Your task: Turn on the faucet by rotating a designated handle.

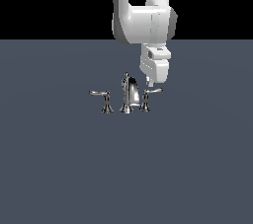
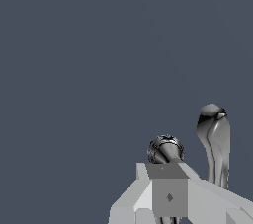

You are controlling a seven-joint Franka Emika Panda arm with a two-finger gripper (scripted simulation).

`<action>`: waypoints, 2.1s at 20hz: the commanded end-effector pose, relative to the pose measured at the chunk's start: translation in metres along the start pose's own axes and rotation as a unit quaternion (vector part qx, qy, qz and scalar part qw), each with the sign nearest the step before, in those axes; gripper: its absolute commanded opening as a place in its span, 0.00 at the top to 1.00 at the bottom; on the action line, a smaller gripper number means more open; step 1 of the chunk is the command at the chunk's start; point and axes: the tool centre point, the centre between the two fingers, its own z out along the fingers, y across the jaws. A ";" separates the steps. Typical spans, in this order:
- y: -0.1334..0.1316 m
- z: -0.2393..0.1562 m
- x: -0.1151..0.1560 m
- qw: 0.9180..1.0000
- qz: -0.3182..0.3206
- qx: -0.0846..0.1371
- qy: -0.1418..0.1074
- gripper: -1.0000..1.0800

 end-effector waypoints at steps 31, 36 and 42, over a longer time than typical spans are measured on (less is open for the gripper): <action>0.027 0.018 0.028 0.999 0.033 0.005 -0.001 1.00; 0.041 0.018 0.024 0.999 0.034 0.004 -0.001 1.00; 0.059 0.018 0.020 0.999 0.036 0.002 0.000 1.00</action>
